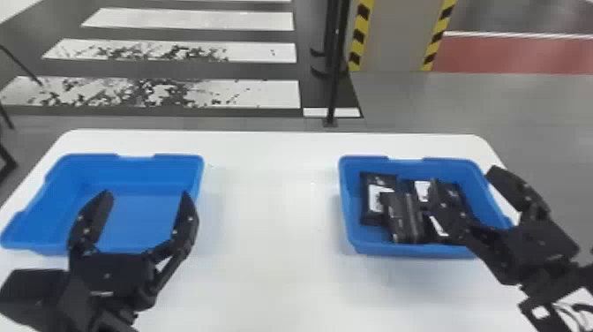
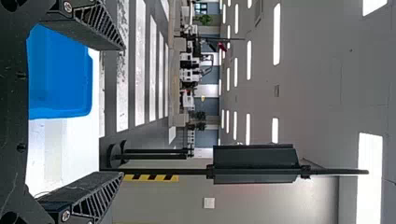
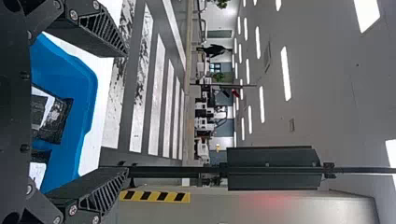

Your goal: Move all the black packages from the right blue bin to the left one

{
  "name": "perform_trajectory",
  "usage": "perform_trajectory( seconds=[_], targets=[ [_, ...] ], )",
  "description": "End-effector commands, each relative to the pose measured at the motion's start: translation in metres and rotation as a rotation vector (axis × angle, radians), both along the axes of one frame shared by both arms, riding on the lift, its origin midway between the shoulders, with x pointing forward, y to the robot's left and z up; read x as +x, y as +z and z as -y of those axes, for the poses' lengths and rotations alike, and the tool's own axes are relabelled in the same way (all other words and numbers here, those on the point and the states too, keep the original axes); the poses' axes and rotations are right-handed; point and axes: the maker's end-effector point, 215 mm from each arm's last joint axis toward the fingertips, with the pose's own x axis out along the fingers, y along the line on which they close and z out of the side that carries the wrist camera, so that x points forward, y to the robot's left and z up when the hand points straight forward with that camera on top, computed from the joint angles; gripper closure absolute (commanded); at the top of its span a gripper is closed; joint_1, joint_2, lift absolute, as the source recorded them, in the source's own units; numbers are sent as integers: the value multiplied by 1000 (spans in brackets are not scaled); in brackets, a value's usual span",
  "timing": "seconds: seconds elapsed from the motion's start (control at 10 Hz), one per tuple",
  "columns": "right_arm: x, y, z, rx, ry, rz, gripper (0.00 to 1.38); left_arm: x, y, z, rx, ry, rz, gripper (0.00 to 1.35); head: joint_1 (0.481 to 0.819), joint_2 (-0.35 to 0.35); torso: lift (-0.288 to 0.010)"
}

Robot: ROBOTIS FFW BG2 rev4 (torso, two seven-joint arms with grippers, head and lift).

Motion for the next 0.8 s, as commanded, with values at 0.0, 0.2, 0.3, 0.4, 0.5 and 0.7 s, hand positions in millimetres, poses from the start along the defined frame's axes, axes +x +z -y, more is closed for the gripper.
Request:
perform_trajectory(
  seconds=[0.0,0.2,0.3,0.4,0.5,0.7],
  targets=[
    [0,0,0,0,1,0,160,0,1,0,-2,0,2,99,695,-33,-183],
    [0,-2,-2,4,6,-3,160,0,1,0,-4,0,5,99,695,-32,-183],
    [1,-1,-2,8,7,-1,160,-1,4,0,-5,0,14,101,695,-31,-183],
    [0,-1,-4,11,10,1,160,-1,4,-2,-6,5,12,101,695,-30,-183],
    [2,-5,-4,13,11,-7,160,-1,3,-2,-8,5,12,101,695,-28,-183],
    [10,-32,-9,24,31,-116,156,-1,4,-2,-10,5,14,101,695,-25,-183]
  ],
)
